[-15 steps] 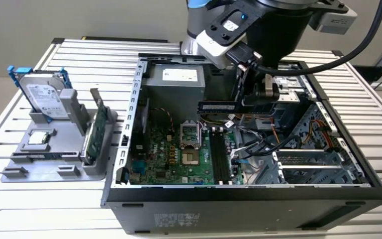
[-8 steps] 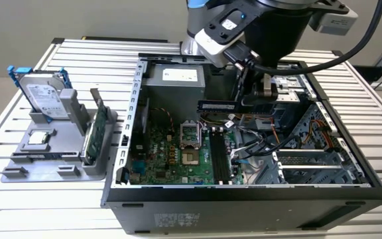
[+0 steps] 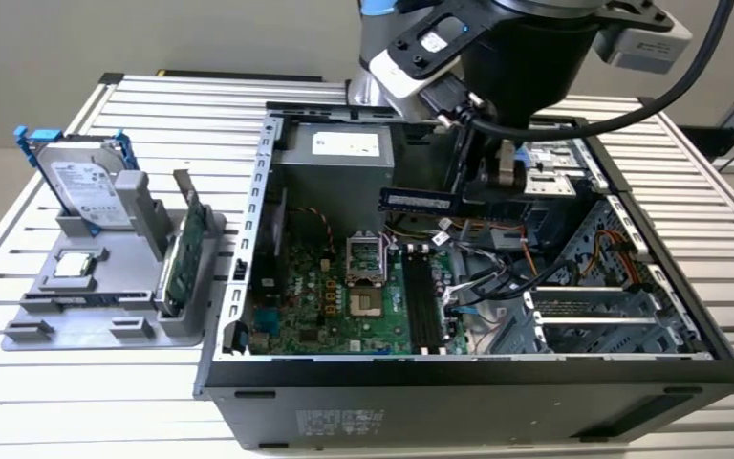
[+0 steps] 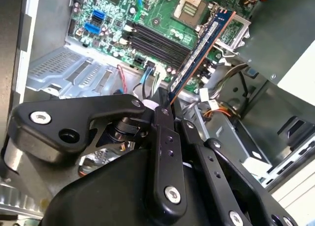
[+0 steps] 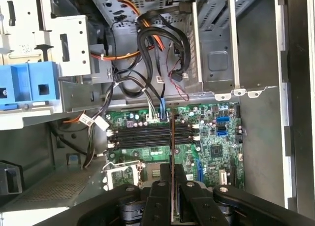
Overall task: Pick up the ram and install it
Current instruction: 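Pick up the ram and move it above insertion slot, then insert the ram into the slot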
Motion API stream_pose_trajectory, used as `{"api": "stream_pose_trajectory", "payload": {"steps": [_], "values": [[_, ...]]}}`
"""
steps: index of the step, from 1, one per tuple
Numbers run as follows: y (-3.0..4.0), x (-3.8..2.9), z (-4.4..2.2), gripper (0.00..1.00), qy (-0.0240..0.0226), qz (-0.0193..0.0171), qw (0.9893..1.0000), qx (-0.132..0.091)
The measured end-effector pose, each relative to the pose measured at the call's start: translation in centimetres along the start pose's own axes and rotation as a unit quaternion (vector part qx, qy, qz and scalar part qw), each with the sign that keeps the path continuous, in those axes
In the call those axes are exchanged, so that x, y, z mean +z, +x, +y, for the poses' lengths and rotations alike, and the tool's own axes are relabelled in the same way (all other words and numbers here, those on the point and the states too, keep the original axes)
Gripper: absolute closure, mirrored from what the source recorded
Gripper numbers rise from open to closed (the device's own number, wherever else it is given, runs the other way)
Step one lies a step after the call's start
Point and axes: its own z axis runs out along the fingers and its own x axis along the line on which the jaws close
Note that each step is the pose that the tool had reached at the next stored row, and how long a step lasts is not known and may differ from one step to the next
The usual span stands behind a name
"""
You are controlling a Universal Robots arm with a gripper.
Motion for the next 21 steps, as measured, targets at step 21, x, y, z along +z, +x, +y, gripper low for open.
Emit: {"api": "stream_pose_trajectory", "payload": {"steps": [21], "values": [[0.01, 0.09, 0.05, 1.0, 0.0016, -0.0009, 0.9941, 0.108]]}}
